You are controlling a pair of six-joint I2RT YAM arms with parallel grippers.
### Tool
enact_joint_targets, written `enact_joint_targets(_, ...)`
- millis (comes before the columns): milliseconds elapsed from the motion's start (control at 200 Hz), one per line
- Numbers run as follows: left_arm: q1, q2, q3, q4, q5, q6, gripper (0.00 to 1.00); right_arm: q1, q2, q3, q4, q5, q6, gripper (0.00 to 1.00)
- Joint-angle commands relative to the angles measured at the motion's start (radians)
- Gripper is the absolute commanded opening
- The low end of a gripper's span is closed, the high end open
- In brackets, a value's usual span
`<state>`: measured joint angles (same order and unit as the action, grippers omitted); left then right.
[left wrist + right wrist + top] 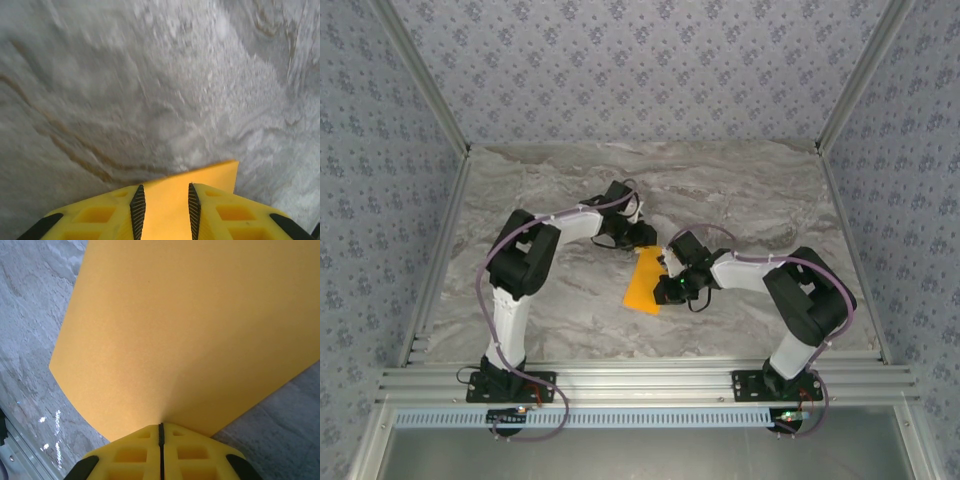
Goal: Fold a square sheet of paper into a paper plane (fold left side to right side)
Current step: First fold the square sheet of paper in half at the center of the table, then fold the triangle a second time at the center of the table.
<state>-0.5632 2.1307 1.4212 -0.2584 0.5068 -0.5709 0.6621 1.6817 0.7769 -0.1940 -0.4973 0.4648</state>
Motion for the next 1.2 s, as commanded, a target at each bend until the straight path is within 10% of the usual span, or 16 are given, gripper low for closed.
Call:
enact_joint_targets(0, 0.054, 0.051, 0.041, 0.038, -0.139, 0.037, 0.32, -0.013, 0.055, -0.074, -0.202, 0.137, -0.042, 0.09)
enact_joint_targets(535, 0.121, -0.27, -0.174, 0.094, -0.104, 0.034, 0.36, -0.097, -0.047, -0.029, -0.272, 0.098, -0.195, 0.12)
enact_joint_targets(924, -0.062, -0.337, -0.362, 0.237, -0.043, -0.115, 0.35, -0.253, -0.247, -0.061, -0.077, 0.021, -0.103, 0.49)
enact_joint_targets(1194, -0.098, -0.222, -0.314, 0.232, -0.073, -0.129, 0.35, -0.323, -0.198, -0.091, 0.022, -0.102, 0.001, 0.55)
